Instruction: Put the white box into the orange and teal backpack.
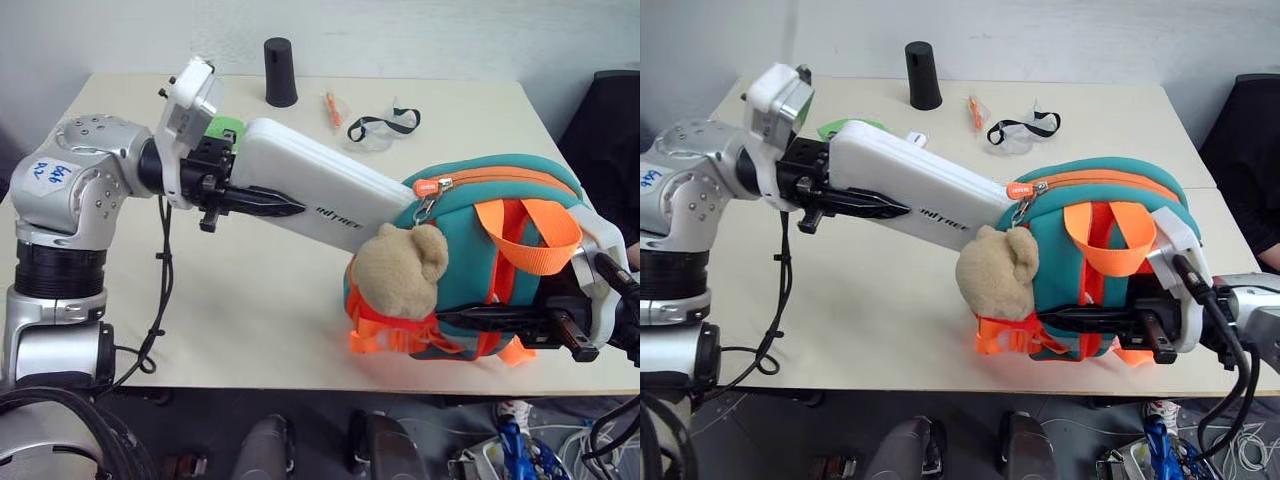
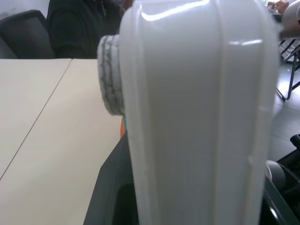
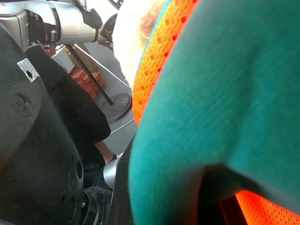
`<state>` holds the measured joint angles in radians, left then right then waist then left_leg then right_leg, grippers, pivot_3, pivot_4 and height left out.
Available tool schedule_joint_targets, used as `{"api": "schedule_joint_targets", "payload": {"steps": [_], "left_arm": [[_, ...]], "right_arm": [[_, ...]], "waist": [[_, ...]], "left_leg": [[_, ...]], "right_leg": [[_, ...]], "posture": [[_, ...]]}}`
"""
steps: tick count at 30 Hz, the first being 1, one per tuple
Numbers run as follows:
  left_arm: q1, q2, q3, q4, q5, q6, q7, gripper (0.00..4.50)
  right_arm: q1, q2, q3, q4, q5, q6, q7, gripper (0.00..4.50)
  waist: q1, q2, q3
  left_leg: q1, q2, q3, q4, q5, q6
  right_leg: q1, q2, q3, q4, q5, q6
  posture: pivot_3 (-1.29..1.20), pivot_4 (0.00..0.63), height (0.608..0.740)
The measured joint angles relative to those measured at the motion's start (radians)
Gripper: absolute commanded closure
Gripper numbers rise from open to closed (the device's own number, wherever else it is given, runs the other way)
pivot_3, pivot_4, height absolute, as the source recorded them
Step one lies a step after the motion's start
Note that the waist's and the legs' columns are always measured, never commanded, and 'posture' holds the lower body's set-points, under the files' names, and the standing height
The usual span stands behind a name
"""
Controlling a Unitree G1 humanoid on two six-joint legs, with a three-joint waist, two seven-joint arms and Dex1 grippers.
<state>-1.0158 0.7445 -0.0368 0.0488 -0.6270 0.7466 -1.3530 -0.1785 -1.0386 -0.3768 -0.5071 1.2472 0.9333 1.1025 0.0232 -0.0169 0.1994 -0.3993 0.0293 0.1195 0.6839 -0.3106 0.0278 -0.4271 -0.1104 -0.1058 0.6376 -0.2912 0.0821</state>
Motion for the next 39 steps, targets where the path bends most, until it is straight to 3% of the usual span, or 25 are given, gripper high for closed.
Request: {"api": "schedule_joint_targets", "payload": {"steps": [12, 26, 31, 35, 39], "left_arm": [[0.207, -0.137, -0.02, -0.24, -0.017, 0.049, 0.197, 3.18], [0.178, -0.455, -0.242, -0.147, 0.148, 0.044, 0.443, 3.18], [0.146, -0.502, -0.31, -0.109, 0.211, 0.034, 0.466, 3.18], [0.138, -0.497, -0.308, -0.093, 0.208, 0.046, 0.446, 1.89], [0.139, -0.428, -0.267, -0.107, 0.166, 0.073, 0.391, 0.81]], "right_arm": [[0.0, 0.027, 0.016, -0.021, 0.0, -0.011, -0.027, 4.47], [-0.003, 0.045, 0.029, -0.023, -0.011, -0.021, -0.057, 4.47], [0.002, 0.06, 0.041, -0.031, -0.017, -0.022, -0.074, 4.47], [0.002, 0.061, 0.041, -0.033, -0.02, -0.023, -0.085, 4.5], [0.01, 0.063, 0.042, -0.037, -0.021, -0.024, -0.089, 4.5]], "waist": [[0.001, 0.0, 0.0], [0.004, 0.0, 0.0], [0.004, 0.0, 0.0], [0.004, 0.0, 0.0], [0.0, 0.0, 0.0]], "left_leg": [[0.001, 0.0, -0.001, 0.001, 0.0, 0.0], [0.001, -0.001, -0.001, 0.001, 0.001, 0.002], [0.001, -0.002, -0.001, 0.001, 0.001, 0.002], [0.002, -0.002, -0.002, 0.001, 0.001, 0.002], [0.001, -0.001, -0.002, 0.001, 0.001, 0.002]], "right_leg": [[0.001, -0.001, 0.002, 0.001, 0.0, 0.0], [0.002, -0.002, 0.002, 0.0, 0.0, 0.001], [0.002, -0.002, 0.001, 0.0, 0.001, 0.001], [0.003, -0.003, 0.001, 0.0, 0.001, 0.001], [0.002, -0.003, 0.001, 0.0, 0.001, 0.001]], "posture": [[0.0, 0.15, 0.74], [0.0, 0.15, 0.74], [0.0, 0.15, 0.74], [0.0, 0.15, 0.74], [0.0, 0.15, 0.74]]}}
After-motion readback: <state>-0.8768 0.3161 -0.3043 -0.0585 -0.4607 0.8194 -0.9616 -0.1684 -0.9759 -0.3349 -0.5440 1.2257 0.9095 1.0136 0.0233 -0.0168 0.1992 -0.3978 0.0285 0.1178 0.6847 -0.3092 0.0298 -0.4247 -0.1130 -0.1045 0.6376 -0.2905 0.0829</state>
